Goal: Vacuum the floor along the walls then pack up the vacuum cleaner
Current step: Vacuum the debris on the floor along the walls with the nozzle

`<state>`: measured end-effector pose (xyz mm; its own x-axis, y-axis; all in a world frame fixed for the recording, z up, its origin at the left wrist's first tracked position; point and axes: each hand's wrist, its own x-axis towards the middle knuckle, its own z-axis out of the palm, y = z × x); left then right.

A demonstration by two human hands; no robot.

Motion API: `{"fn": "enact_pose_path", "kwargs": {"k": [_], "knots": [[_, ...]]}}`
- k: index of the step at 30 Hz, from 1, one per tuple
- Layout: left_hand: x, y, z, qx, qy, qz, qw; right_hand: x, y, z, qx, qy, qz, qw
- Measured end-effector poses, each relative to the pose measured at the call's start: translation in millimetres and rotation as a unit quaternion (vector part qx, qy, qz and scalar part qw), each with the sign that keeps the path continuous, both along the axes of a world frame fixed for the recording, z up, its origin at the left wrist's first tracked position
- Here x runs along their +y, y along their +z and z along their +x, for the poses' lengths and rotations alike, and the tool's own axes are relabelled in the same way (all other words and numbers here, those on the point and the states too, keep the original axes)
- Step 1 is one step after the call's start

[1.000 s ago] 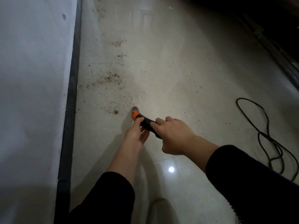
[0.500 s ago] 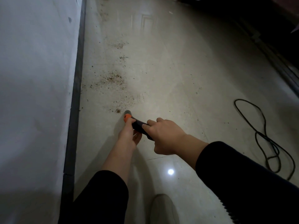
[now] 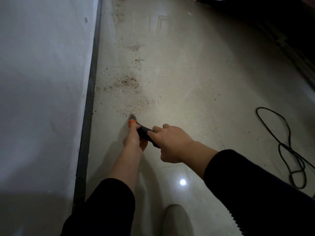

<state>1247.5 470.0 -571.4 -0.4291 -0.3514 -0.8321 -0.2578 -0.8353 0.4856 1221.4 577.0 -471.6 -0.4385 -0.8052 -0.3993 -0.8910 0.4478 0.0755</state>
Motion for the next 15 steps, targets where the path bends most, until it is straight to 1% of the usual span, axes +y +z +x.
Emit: {"fn": "enact_pose_path", "kwargs": {"k": [8, 15], "knots": [[-8.7, -6.2, -0.5, -0.019, 0.029, -0.011, 0.999, -11.1, -4.7, 0.8, 0.0, 0.006, -0.002, 1.0], [-14.1, -7.9, -1.7, -0.015, 0.051, -0.01, 0.999, -17.4, -9.1, -3.9, 0.001, 0.011, 0.0, 1.0]]}}
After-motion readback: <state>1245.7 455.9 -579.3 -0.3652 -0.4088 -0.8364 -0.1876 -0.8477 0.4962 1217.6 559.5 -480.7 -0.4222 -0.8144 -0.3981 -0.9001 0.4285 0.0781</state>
